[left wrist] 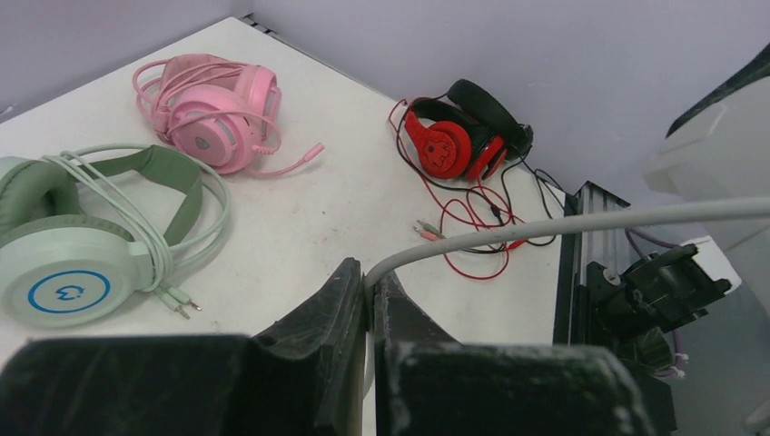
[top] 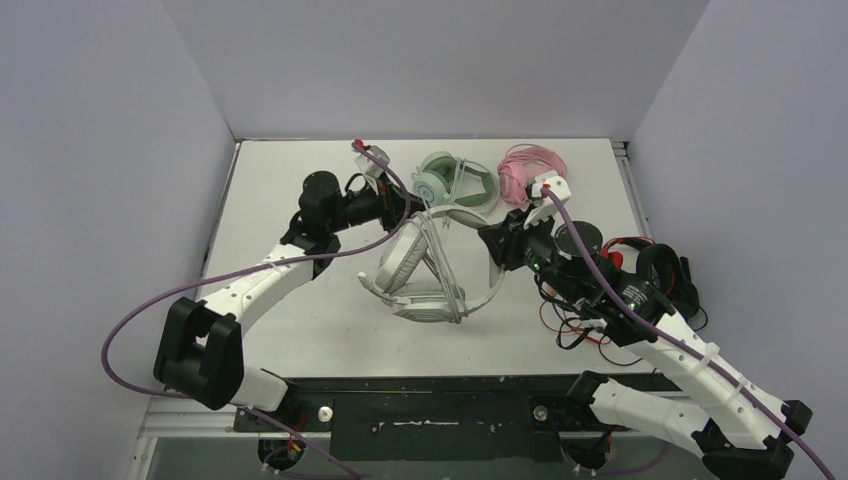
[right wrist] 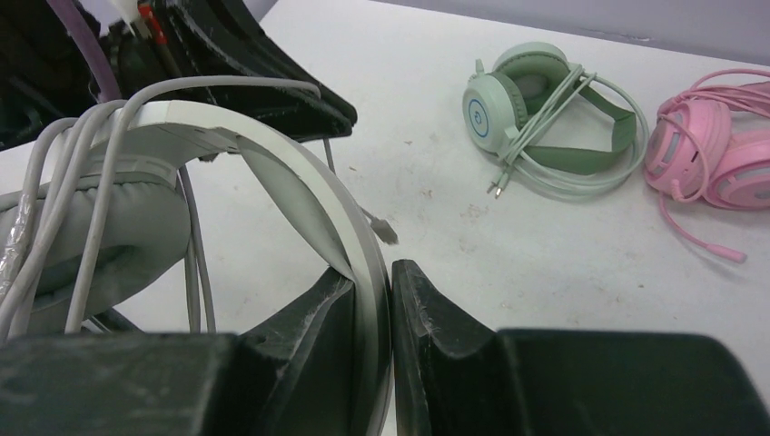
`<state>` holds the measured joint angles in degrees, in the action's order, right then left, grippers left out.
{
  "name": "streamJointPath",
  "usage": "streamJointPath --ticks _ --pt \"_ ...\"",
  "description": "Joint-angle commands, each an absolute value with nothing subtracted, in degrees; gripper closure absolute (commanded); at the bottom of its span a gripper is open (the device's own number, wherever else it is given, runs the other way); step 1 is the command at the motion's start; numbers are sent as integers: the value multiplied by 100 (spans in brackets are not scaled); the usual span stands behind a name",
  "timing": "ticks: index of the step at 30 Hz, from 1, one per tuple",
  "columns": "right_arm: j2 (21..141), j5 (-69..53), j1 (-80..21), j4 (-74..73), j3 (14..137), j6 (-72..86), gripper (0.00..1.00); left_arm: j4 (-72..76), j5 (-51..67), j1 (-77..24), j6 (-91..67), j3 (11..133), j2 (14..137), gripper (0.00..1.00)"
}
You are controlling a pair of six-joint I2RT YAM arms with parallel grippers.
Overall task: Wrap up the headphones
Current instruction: Wrap the headphones cable around the headphones.
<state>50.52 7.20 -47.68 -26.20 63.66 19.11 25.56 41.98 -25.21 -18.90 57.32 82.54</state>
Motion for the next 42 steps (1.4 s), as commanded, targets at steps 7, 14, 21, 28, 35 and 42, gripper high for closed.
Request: streamJointPath --ticks 7,14,21,28,35,42 --pt "5377 595 -4834 -973 6844 2739 100 4411 3800 -2544 -3119 4837 7489 89" --pt "5475 889 -4835 -1035 7072 2942 100 4486 3618 -2426 -3245 4569 7203 77" --pt "5360 1445 -4835 -1302 7329 2927 100 5023 3505 -2364 -3578 4153 7105 66" --pt "5555 1640 -4835 -1702 7964 2914 100 5400 3502 -2373 -3645 3943 7313 54" --pt "5856 2012 -4835 -2333 8758 2926 100 5837 3438 -2499 -3372 3817 7526 18" --pt "5922 2015 -4834 -2494 9052 2960 100 5756 3125 -2957 -2376 4055 7781 10"
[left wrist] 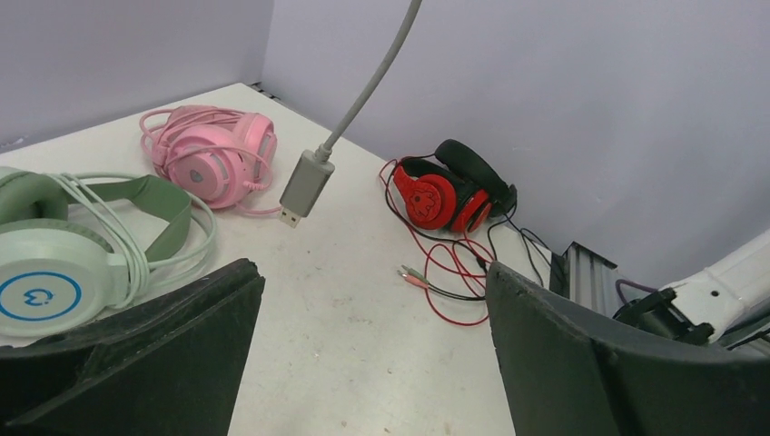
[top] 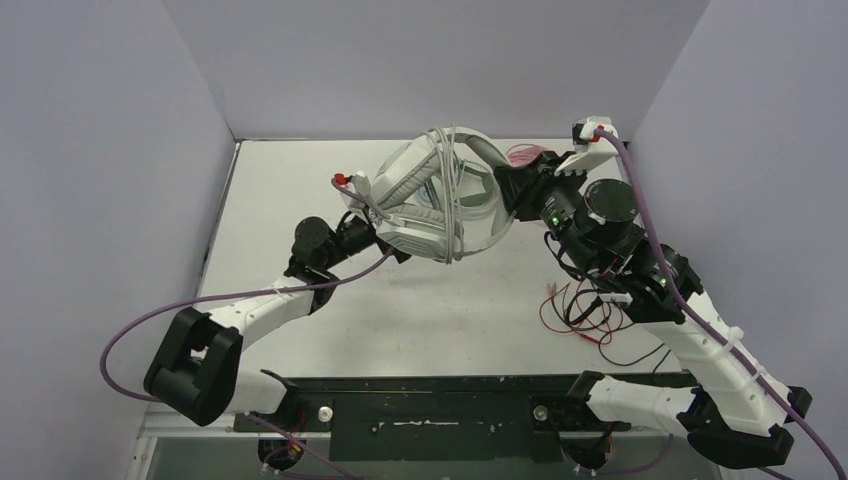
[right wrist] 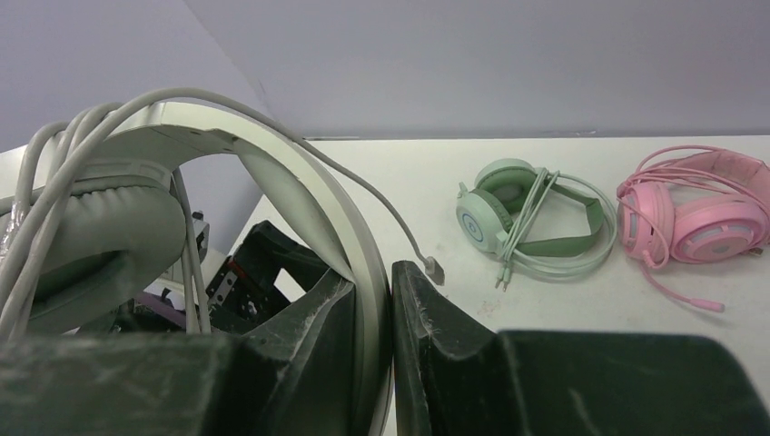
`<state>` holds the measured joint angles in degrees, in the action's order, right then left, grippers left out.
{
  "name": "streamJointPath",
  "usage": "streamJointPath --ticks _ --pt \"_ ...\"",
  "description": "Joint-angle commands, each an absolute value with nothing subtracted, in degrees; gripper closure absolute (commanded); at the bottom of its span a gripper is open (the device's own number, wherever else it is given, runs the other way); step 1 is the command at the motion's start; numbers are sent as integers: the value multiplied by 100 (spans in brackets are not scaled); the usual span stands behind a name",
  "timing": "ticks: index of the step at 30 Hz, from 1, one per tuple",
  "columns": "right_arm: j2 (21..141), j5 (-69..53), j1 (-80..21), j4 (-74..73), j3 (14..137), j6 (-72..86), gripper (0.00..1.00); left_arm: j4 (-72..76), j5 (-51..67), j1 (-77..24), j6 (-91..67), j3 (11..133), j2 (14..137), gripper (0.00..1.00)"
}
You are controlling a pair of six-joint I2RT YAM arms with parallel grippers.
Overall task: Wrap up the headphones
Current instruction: Wrap the headphones cable around the headphones.
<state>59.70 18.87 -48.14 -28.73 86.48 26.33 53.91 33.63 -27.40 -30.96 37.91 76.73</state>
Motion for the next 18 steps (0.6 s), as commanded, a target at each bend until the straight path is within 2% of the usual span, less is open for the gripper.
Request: streamJointPath --ticks 1,4,7,10,12,16,18 --pt "5929 2001 -4835 -2502 9074 2962 100 5692 3051 -3002 -2226 4144 7827 9" --pt "5950 1978 -4836 -2555 9155 2979 100 5744 2924 -3113 -2026 4363 8068 8" --pt "5971 1983 -4832 -2626 9221 2984 100 6022 3273 -3194 -2264 4683 8495 9" --pt "6019 2045 -4828 -2737 9325 2989 100 6333 3615 -3332 -2485 4931 9008 15" --pt "6020 2130 -4825 -2795 9370 2997 100 6570 3797 -3401 -2660 5007 9260 25" --pt "5998 2341 -4826 -2895 9420 3017 100 7088 3816 -3436 -2931 4908 9574 69" --pt "5994 2588 -4828 -2999 9438 3063 100 7228 3778 -3428 -2989 4813 9637 77"
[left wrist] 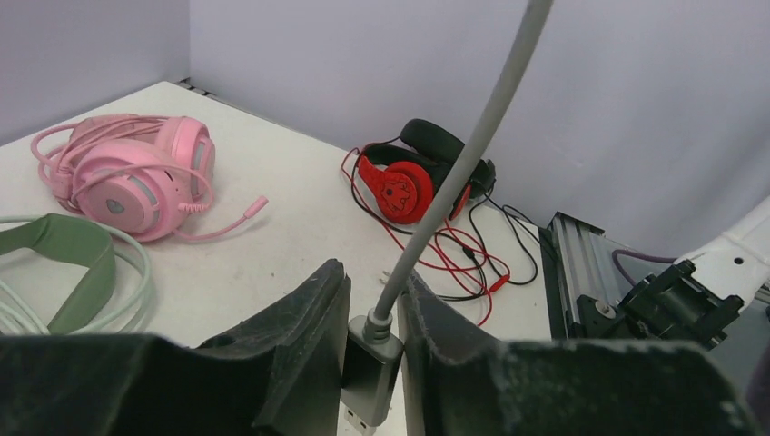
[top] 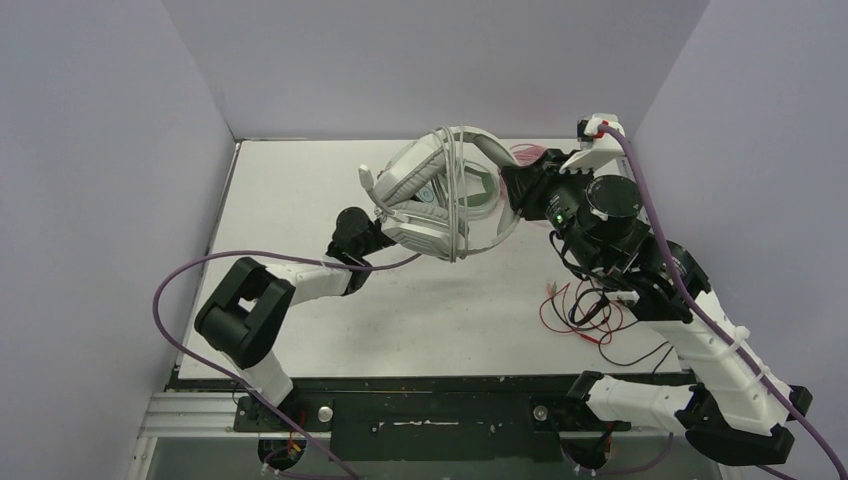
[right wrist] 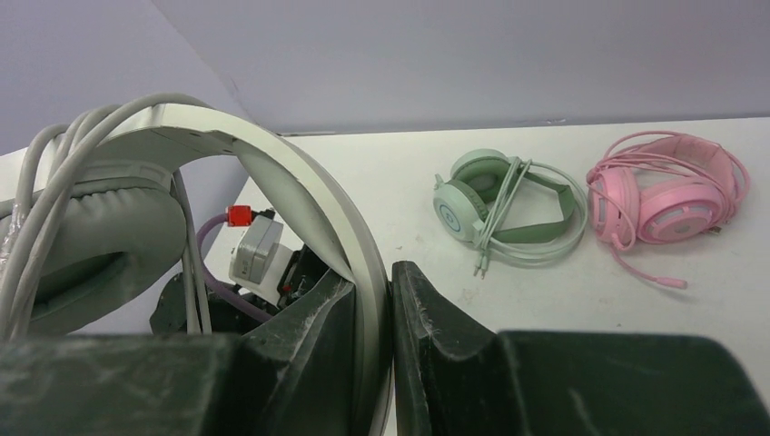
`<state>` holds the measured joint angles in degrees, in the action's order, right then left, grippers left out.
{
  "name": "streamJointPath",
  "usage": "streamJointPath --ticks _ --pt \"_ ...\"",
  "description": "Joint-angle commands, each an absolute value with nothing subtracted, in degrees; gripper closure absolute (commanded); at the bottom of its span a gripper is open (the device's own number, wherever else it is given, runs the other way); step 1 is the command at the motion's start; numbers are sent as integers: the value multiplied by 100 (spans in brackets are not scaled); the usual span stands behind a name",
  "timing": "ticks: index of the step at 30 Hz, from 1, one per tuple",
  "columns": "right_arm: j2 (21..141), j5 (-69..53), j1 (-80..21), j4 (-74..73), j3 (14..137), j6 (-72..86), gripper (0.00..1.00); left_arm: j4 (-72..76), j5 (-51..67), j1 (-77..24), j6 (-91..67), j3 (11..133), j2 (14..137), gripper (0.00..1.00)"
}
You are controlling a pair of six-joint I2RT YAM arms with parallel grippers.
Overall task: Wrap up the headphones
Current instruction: Wrap the headphones cable around the headphones.
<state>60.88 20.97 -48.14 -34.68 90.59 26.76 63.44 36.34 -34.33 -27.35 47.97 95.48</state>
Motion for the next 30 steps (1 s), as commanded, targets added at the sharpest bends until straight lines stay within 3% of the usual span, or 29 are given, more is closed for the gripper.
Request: streamJointPath --ticks 1,3,7,18,30 --pt "5994 2734 -4830 -3043 9444 3100 100 7273 3754 -3428 -3004 4775 9641 77" --pt "5994 3072 -4825 -3154 9444 3251 100 7363 3657 -3436 -3055 4674 9627 79" --pt "5953 3772 -4828 -3209 9279 3751 100 7544 3416 -3490 -3297 4442 9561 100" --pt "6284 5762 -4722 -3325 8541 5239 100 8102 2365 -4149 -3593 3614 9074 100" --pt "7403 5174 -3854 -3316 7763 5660 100 5588 1834 -4394 -3096 3475 7750 100"
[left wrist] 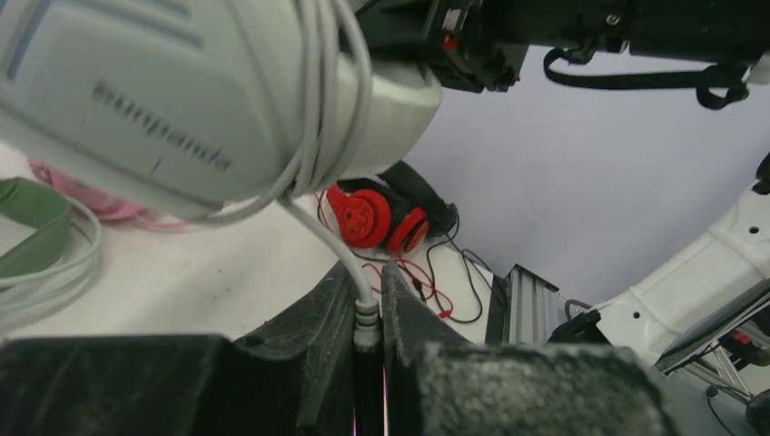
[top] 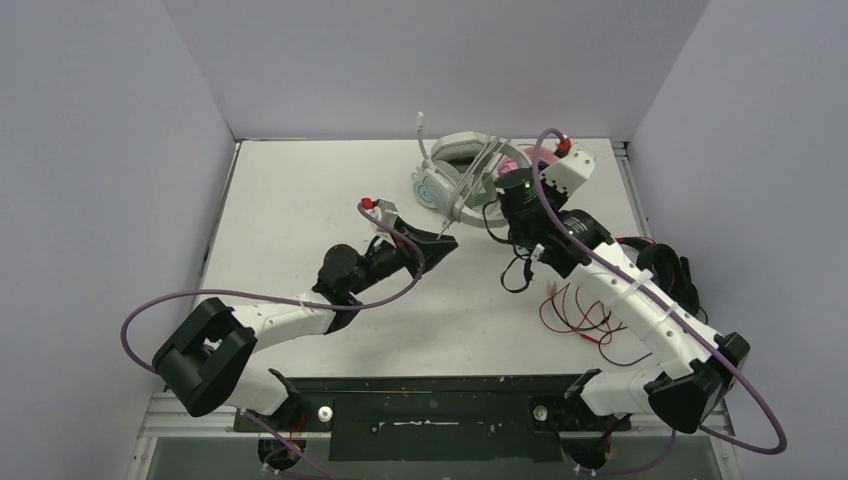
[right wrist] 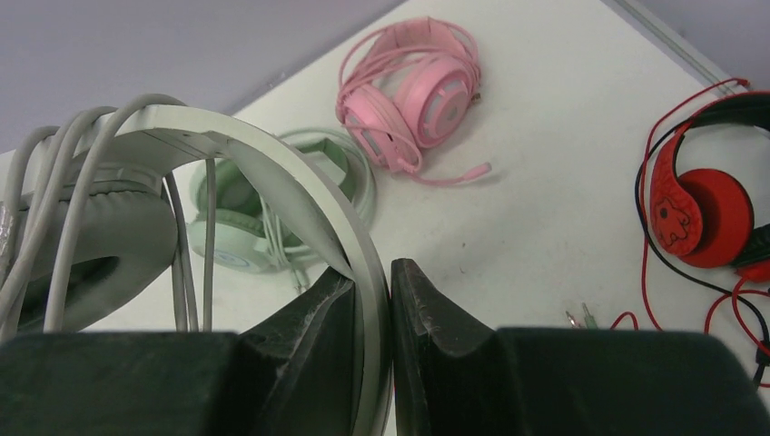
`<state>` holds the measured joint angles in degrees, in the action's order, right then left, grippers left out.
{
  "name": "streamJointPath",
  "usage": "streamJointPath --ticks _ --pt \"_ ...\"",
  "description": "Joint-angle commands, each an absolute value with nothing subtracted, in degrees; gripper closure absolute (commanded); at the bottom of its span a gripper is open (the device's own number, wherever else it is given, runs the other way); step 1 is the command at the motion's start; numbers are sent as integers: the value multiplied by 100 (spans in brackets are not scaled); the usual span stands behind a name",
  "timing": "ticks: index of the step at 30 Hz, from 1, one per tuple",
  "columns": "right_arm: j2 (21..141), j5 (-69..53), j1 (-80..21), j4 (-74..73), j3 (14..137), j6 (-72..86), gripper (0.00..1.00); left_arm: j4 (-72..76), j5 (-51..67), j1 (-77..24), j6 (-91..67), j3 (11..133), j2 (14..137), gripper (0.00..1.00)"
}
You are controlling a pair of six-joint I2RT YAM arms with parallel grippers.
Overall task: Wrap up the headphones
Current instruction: Wrap the headphones cable around the headphones, then place the headphones at the corner of the board.
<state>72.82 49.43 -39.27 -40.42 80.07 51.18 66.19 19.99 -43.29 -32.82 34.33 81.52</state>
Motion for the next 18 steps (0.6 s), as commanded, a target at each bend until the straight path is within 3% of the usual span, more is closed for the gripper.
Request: streamJointPath --ticks 1,12,18 --pt "7457 5195 -3862 -3318 7663 5733 100 5324 1846 -4409 -3057 3492 7691 100" --pt "8045 5512 -4540 -2900 6527 6391 100 3012 1604 -4316 -3343 3603 7130 100" --pt "8928 5002 -4769 -2139 6337 6308 100 2385 1194 -3961 -3300 3101 6576 100"
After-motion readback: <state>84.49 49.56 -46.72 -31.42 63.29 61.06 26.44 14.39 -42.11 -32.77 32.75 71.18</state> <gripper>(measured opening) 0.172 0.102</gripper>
